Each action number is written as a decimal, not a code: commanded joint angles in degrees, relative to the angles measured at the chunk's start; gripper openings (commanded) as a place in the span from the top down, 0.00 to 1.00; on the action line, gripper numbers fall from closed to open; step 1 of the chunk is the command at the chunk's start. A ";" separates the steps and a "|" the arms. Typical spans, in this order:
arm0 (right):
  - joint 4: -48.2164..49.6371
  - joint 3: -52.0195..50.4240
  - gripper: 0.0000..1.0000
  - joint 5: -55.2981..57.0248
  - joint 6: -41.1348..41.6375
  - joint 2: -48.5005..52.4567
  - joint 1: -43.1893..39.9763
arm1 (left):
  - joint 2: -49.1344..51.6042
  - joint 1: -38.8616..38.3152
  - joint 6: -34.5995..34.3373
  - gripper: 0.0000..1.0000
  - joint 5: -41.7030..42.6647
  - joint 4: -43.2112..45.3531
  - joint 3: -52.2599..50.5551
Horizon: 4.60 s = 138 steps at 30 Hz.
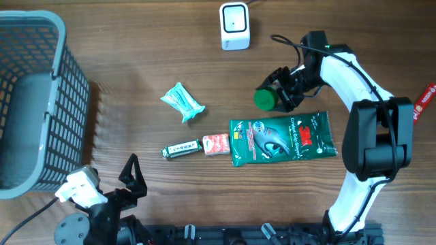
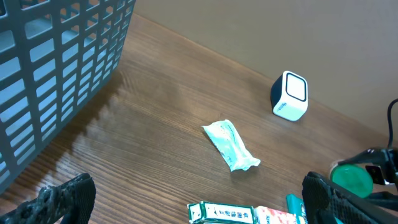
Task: Scan the item barcode
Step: 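Bring the jar's barcode up to the scanner, then set the jar down beside the wipes pack and open the gripper, then move the right gripper down over the green-lidded jar, then close the right gripper on the jar and lift it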
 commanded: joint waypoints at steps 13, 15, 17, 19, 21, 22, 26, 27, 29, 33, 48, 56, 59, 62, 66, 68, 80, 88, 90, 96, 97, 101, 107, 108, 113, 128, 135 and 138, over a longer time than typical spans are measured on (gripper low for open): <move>7.30 -3.58 0.37 -27.52 10.45 0.81 10.01 | -0.04 -0.35 -0.48 0.00 0.04 0.15 -0.15; 14.10 -4.63 0.36 -31.98 16.41 0.98 12.83 | -0.04 -0.35 -0.48 0.00 0.04 0.13 -0.15; 18.69 -4.74 0.36 -33.07 18.99 1.29 13.92 | -0.04 -0.35 -0.48 0.00 0.04 0.15 -0.15; 22.43 -4.74 0.36 -33.29 21.05 2.19 14.45 | -0.04 -0.35 -0.48 0.00 0.04 0.15 -0.15; 23.21 -4.74 0.37 -34.14 21.62 4.20 14.43 | -0.04 -0.35 -0.48 0.00 0.04 0.15 -0.15; 23.15 -4.74 0.37 -34.49 21.62 5.77 14.43 | -0.04 -0.35 -0.48 0.00 0.04 0.15 -0.15; 22.99 -4.74 0.43 -39.60 21.68 11.08 13.75 | -0.04 -0.35 -0.48 0.00 0.04 0.15 -0.15; 22.93 -4.74 0.42 -40.87 22.01 11.41 13.49 | -0.04 -0.35 -0.48 0.00 0.04 0.15 -0.15; 22.93 -4.74 0.30 -43.06 23.87 11.78 12.72 | -0.04 -0.35 -0.48 0.00 0.04 0.15 -0.15; 22.95 -4.74 0.00 -43.76 26.86 11.78 11.63 | -0.04 -0.35 -0.48 0.00 0.04 0.15 -0.15; 28.55 2.64 0.00 -29.31 16.04 -1.44 4.94 | -0.04 -0.35 -0.48 0.00 0.04 0.15 -0.15; 19.23 2.64 0.01 7.85 -29.88 -23.17 13.79 | -0.04 -0.35 -0.48 0.00 0.04 0.15 -0.15; 10.49 2.62 0.00 40.15 -38.42 -22.27 22.12 | -0.04 -0.35 -0.48 0.00 0.04 0.15 -0.15; 7.39 2.62 0.00 41.09 -49.13 -18.49 29.42 | -0.04 -0.35 -0.48 0.00 0.04 0.15 -0.15; 9.55 2.64 0.00 40.35 -46.49 -13.60 30.73 | -0.04 -0.35 -0.48 0.00 0.04 0.13 -0.15; 9.77 2.78 0.00 40.26 -46.73 -10.82 30.40 | -0.04 -0.35 -0.48 0.00 0.04 0.15 -0.15; 9.49 12.28 0.00 38.99 -50.45 -0.98 30.73 | -0.04 -0.35 -0.48 0.00 0.04 0.15 -0.15; 9.18 12.57 0.00 34.97 -51.67 5.16 30.84 | -0.04 -0.35 -0.48 0.00 0.04 0.15 -0.15; 8.68 12.72 0.00 34.95 -51.71 5.51 30.84 | -0.04 -0.35 -0.48 0.00 0.04 0.15 -0.15; 8.70 12.72 0.00 35.80 -51.87 9.16 30.84 | -0.04 -0.35 -0.48 0.00 0.04 0.15 -0.15; 8.70 12.72 0.00 35.82 -51.84 10.03 30.84 | -0.04 -0.35 -0.48 0.00 0.04 0.15 -0.15; 8.50 13.05 0.00 35.82 -50.56 11.69 30.84 | -0.04 -0.35 -0.48 0.00 0.04 0.15 -0.15; 3.56 19.06 0.19 37.13 -50.60 11.69 30.77 | -0.04 -0.35 -0.48 0.00 0.04 0.13 -0.15; 2.23 19.96 0.24 37.18 -50.60 11.69 30.77 | -0.04 -0.35 -0.48 0.00 0.04 0.15 -0.15; -1.84 22.16 0.35 37.53 -50.40 11.67 30.77 | -0.04 -0.35 -0.48 0.00 0.04 0.15 -0.15; -9.90 22.45 0.13 37.46 -53.88 12.11 30.80 | -0.04 -0.35 -0.48 0.00 0.04 0.15 -0.15; -11.47 22.23 0.12 35.45 -58.21 13.35 30.84 | -0.04 -0.35 -0.48 0.00 0.04 0.15 -0.15; -11.26 22.23 0.17 35.36 -57.48 15.34 30.95 | -0.04 -0.35 -0.48 0.00 0.04 0.15 -0.15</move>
